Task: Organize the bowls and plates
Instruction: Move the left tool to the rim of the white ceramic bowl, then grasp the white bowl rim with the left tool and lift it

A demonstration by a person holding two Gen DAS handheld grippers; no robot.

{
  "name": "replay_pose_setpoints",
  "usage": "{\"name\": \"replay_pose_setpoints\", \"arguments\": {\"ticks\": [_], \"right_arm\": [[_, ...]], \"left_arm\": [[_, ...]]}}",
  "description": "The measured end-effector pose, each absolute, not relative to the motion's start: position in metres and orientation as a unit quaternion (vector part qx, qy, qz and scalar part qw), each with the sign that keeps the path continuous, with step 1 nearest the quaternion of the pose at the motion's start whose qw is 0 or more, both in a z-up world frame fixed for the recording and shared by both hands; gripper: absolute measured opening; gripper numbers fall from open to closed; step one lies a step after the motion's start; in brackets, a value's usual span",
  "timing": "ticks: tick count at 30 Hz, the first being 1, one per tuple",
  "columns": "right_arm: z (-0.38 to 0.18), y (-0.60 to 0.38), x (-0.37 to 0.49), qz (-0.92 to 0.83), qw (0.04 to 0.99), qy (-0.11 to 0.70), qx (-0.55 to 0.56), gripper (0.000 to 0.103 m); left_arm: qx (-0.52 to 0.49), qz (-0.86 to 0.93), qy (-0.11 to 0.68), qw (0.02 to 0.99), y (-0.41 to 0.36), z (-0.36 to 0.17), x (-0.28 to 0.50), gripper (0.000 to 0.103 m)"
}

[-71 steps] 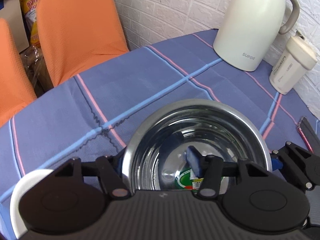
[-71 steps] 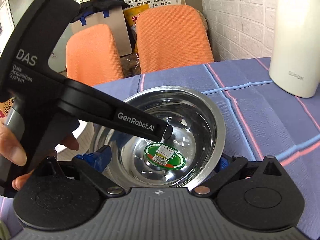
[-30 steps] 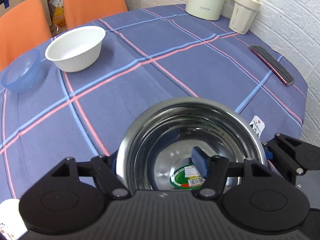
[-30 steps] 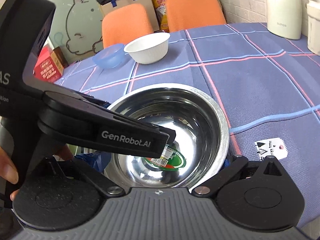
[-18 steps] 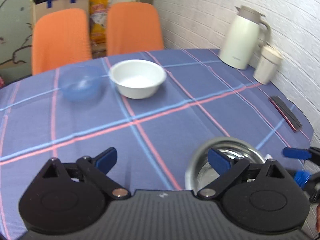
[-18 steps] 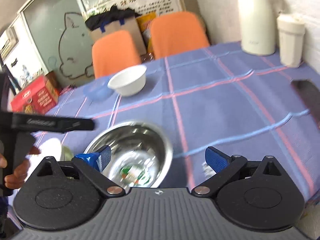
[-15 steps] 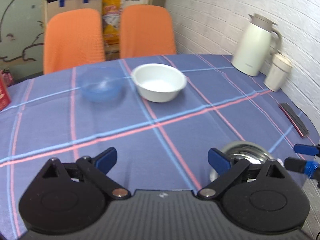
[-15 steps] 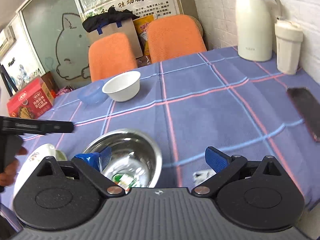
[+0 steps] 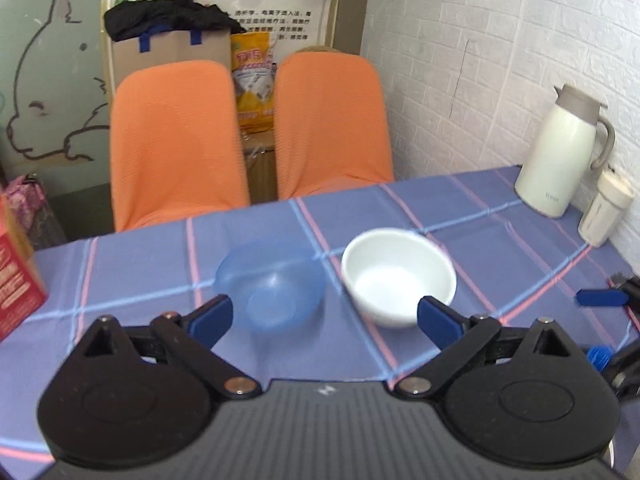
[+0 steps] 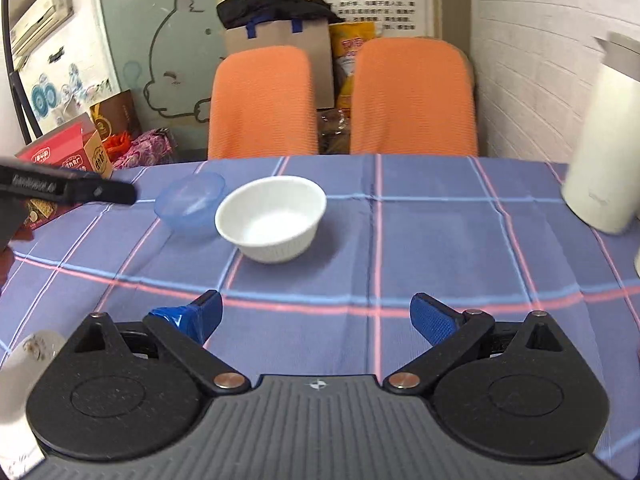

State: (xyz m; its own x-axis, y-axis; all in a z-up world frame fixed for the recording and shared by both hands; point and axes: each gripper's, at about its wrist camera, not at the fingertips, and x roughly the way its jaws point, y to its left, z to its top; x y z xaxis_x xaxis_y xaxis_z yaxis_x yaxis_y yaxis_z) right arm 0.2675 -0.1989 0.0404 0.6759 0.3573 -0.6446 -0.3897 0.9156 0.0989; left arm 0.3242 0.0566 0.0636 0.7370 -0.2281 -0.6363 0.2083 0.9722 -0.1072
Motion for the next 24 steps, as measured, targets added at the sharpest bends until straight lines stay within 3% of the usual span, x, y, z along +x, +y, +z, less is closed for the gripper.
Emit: {"name": "replay_pose_setpoints", "arguments": {"ticks": [11, 24], "right_arm": [[0.005, -0.152, 0.338, 0.241, 0.882, 0.394, -0.097, 0.088], [-0.019, -0.133, 0.366, 0.274, 0.863, 0.404, -0.130, 0.088]], "left_arm": [[0.019, -0.183, 0.399, 0.898, 0.002, 0.023, 0.444, 0.098], [0.033, -0.194, 0.423, 0.884, -0.005, -0.020, 0.464, 0.098]]}}
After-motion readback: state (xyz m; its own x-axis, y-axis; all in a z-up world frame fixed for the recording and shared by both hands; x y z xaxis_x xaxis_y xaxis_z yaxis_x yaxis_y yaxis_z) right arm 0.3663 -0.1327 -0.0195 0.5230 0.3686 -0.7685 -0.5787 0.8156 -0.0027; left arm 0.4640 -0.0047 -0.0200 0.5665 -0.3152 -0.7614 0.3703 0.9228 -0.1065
